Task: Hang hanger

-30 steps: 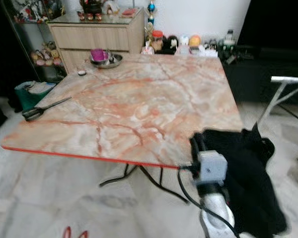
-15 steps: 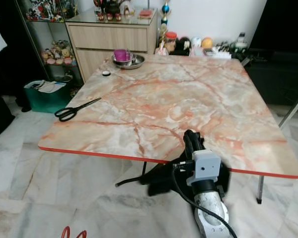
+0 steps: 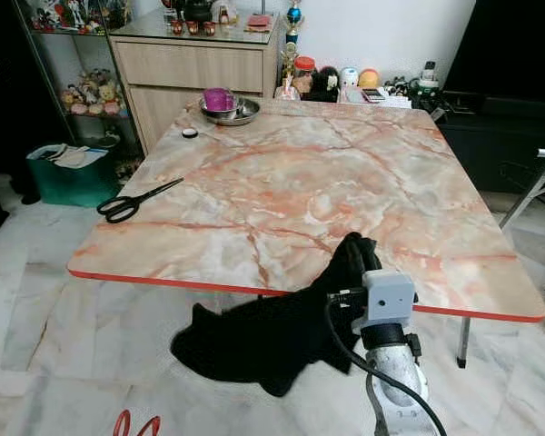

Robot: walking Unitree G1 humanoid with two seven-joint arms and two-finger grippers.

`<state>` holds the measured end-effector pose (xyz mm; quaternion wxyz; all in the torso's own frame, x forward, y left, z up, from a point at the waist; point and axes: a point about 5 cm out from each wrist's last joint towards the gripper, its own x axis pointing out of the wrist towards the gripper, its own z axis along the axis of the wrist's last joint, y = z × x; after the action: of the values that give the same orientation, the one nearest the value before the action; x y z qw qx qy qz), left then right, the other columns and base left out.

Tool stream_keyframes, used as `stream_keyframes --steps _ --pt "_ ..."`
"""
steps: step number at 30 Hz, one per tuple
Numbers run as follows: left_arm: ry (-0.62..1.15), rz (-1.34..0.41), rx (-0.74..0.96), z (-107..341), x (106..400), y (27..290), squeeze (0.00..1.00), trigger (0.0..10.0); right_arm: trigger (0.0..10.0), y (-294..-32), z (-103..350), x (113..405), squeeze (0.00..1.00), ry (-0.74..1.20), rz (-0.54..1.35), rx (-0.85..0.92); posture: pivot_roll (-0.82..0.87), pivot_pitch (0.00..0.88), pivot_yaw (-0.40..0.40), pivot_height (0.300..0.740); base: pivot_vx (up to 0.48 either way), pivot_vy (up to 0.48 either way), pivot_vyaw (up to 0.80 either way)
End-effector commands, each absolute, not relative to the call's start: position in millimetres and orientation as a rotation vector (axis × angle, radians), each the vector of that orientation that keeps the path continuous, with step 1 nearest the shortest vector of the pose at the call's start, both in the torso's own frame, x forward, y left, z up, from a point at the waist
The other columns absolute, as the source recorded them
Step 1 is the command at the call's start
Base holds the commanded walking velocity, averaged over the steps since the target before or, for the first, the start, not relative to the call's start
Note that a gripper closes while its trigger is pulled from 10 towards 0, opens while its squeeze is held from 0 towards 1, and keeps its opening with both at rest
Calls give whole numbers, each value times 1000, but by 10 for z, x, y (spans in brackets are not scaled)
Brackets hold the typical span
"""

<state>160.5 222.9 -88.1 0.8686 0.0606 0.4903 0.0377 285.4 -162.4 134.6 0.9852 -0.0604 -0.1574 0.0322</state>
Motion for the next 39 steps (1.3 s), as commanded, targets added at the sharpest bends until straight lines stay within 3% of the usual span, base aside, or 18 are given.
stream_keyframes --steps 1,24,39 --pt "1048 62 162 -908 1511 2271 0 10000 10000 -1731 1495 2895 0 -365 14 -109 126 57 -25 740 0 0 0" --pt "1053 90 125 -931 1386 2344 0 10000 10000 -1812 1715 2975 0 -414 -35 -141 119 12 -20 740 0 0 0" --pt "1033 63 108 -927 1465 2230 0 10000 10000 -1799 1750 3003 0 -428 -36 -147 123 13 -17 740 283 0 0"
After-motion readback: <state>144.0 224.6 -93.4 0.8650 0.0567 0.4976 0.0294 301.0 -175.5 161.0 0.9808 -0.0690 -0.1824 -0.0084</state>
